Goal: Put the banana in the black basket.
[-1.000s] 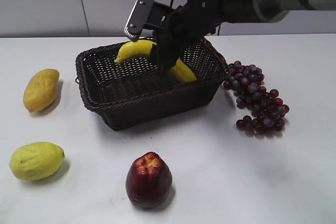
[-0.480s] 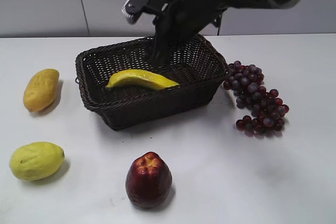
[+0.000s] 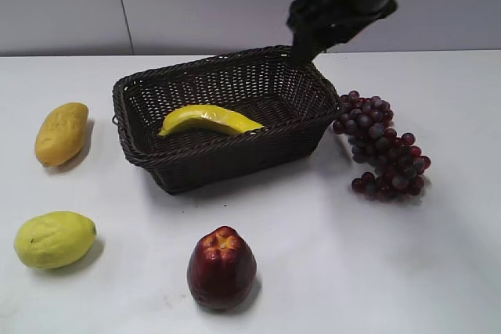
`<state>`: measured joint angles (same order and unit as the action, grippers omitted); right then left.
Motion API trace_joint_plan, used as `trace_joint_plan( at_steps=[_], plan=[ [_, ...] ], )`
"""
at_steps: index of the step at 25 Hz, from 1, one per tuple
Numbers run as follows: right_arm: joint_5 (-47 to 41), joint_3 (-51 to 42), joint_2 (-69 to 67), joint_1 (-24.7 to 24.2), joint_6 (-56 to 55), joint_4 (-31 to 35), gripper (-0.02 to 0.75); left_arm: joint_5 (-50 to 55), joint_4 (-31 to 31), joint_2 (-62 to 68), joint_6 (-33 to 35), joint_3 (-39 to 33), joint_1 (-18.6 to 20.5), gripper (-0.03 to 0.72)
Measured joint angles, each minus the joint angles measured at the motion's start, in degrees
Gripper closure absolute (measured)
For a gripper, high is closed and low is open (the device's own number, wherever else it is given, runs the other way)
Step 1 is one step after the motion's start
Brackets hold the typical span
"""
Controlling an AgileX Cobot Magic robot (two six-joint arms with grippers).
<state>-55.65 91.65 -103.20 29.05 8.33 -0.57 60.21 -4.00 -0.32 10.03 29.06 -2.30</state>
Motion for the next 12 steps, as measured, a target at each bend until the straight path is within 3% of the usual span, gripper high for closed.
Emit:
trace_joint_plan(
  at_steps=[5,12],
  plan=[
    [-8.58,-0.18,3.36,-8.64,-3.71,0.57,0.146,0.00,0.00,0.00,0.00,0.00,0.00,0.207],
    [-10.13,-10.37,11.13,-19.20,-5.83,0.27,0.146,0.00,0.00,0.00,0.00,0.00,0.00,0.207]
  ],
)
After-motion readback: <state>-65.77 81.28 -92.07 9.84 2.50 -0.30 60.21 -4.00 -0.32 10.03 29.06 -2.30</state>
